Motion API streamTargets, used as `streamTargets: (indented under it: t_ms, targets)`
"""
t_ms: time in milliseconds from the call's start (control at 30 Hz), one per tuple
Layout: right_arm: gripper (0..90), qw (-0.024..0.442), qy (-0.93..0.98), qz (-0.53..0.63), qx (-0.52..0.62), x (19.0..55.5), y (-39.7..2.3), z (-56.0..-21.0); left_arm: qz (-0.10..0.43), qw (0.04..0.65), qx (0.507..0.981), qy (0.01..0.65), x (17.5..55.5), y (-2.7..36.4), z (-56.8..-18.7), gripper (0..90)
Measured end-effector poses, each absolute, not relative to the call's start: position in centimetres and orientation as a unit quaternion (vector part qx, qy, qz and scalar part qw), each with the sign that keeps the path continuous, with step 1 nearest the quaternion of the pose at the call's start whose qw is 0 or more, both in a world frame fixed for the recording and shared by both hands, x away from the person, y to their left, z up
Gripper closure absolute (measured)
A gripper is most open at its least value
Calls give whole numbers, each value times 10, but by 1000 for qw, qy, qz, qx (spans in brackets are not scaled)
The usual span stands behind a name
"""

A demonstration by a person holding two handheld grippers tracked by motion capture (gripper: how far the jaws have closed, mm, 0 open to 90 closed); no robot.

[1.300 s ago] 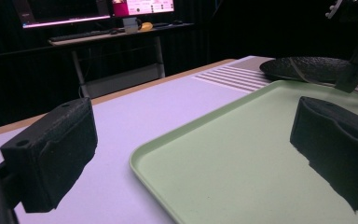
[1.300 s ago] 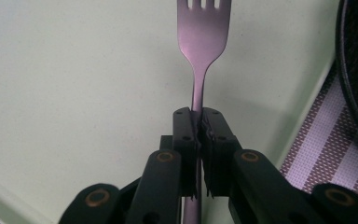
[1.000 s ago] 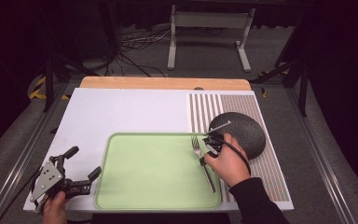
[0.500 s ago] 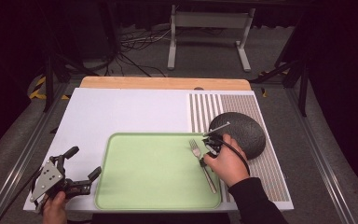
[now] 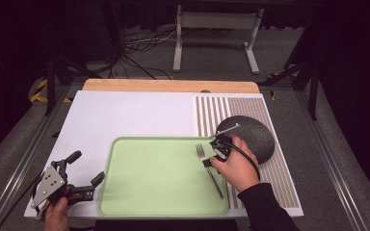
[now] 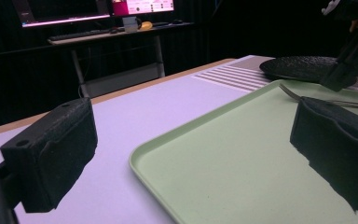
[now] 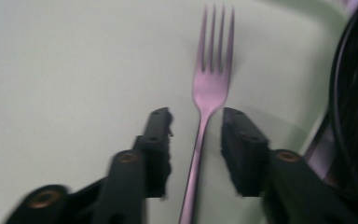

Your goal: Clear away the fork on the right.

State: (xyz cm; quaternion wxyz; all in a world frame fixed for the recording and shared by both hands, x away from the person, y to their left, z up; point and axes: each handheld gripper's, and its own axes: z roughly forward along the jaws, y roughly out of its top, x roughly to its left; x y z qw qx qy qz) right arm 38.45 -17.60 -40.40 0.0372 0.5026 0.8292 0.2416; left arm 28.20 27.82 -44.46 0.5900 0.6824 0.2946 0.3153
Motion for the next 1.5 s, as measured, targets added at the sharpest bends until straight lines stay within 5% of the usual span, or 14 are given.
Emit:
streamTargets:
  t_ms: [67, 200, 333, 467, 633, 1500]
  targets:
    - [411, 69, 839, 277, 463, 384, -173, -404, 316, 590, 682, 294, 282, 278, -445, 12]
    - [281, 96, 846, 336, 404, 384, -171, -402, 316, 590, 682, 295, 282, 278, -445, 12]
    - [388, 102, 849, 356, 378, 382, -170, -402, 316, 590, 682, 294, 282, 278, -445, 12]
    - [671, 106, 861, 344, 359, 382, -170, -406, 316, 590, 682, 294, 282, 278, -445, 12]
    - [887, 108, 861, 339, 362, 383, -170, -417, 316, 590, 681, 295, 282, 278, -444, 12]
    - [900, 103, 874, 294, 372, 391, -168, -438, 316, 590, 682, 295, 282, 278, -444, 12]
